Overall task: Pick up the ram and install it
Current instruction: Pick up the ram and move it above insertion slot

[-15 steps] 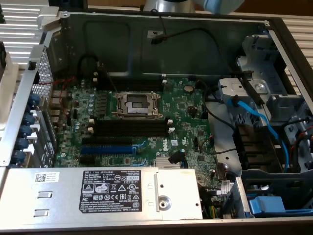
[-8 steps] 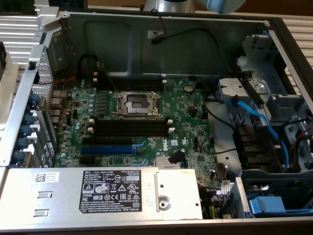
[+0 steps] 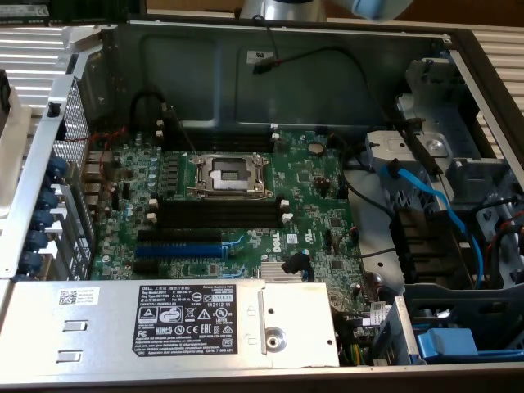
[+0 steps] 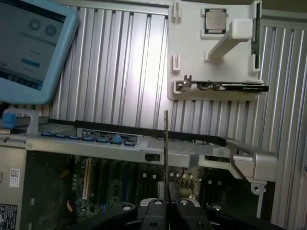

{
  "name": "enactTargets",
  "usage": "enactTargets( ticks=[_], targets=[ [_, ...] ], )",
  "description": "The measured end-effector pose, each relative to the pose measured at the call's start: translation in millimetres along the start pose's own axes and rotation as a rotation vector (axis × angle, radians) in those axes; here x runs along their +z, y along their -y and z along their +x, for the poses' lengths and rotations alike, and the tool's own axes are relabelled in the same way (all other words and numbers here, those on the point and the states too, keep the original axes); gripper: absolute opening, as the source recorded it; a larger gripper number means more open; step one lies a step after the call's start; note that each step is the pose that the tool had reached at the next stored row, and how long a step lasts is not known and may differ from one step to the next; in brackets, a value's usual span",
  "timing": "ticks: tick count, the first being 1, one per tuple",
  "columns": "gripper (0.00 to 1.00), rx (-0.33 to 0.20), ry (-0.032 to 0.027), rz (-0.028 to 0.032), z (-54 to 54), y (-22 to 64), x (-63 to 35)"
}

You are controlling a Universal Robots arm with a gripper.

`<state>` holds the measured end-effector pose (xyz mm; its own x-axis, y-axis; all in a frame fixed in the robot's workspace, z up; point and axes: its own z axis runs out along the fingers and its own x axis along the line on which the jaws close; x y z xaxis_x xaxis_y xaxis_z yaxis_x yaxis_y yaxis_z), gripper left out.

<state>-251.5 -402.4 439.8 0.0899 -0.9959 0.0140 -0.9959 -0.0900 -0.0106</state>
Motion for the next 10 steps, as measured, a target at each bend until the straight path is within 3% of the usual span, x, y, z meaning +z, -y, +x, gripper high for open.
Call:
enactTargets(
  ticks=[10],
  targets=[
    [0.12,0.000,0.0000,0.0002,4.2,45.2,0.5]
  ],
)
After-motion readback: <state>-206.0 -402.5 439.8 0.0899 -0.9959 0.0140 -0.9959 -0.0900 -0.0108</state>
